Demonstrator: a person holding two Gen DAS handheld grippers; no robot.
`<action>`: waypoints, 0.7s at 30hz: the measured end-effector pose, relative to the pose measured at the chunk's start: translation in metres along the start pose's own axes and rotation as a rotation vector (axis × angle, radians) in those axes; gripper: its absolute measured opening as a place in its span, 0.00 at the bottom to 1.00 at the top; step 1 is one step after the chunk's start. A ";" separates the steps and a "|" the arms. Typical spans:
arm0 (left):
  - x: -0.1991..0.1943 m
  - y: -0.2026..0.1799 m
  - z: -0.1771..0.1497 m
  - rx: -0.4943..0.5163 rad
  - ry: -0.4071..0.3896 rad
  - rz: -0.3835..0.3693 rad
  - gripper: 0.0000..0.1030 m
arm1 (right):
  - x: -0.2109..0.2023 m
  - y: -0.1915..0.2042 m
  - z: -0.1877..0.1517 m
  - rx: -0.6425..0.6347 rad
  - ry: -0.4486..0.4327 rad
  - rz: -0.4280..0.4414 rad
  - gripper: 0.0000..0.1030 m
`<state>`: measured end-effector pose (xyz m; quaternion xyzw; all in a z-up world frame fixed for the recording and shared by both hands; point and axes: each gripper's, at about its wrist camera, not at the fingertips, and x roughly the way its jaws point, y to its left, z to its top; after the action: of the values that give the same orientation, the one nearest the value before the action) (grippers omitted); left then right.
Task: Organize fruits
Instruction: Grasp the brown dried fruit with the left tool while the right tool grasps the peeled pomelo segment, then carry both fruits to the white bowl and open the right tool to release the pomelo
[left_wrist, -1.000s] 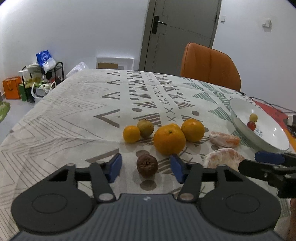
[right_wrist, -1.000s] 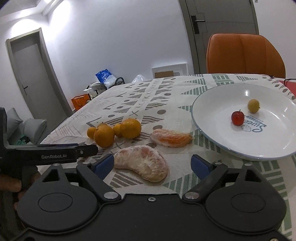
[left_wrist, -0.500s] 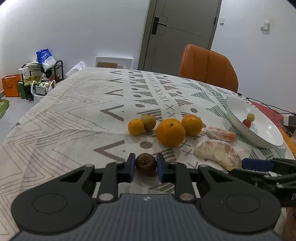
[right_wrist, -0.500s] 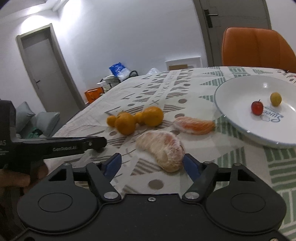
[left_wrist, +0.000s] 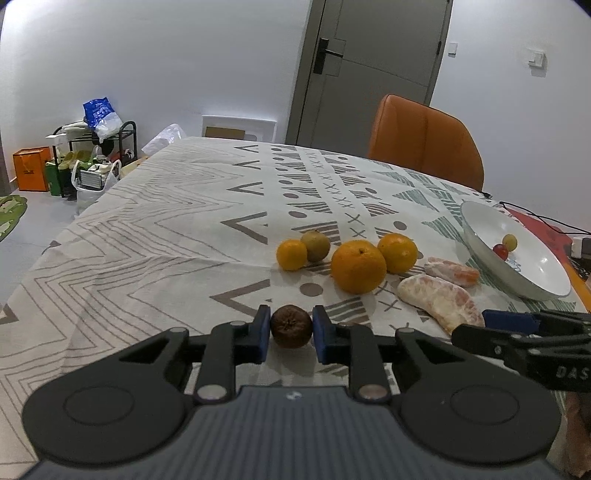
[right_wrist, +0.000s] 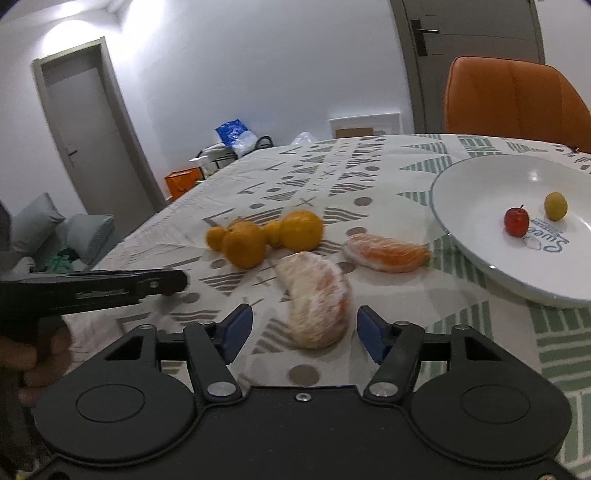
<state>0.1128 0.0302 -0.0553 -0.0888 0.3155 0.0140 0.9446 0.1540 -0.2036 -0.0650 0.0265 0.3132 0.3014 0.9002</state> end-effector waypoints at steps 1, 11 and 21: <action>0.000 0.001 0.000 -0.002 0.000 0.003 0.22 | 0.002 -0.001 0.000 -0.005 0.000 -0.005 0.61; 0.004 0.012 0.002 -0.034 0.000 -0.006 0.22 | 0.024 0.011 0.010 -0.111 0.007 -0.038 0.52; -0.006 0.007 0.008 -0.041 -0.027 -0.036 0.22 | 0.010 0.021 0.008 -0.148 -0.002 -0.067 0.36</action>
<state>0.1120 0.0385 -0.0468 -0.1138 0.3005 0.0049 0.9469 0.1541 -0.1791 -0.0588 -0.0501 0.2898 0.2933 0.9096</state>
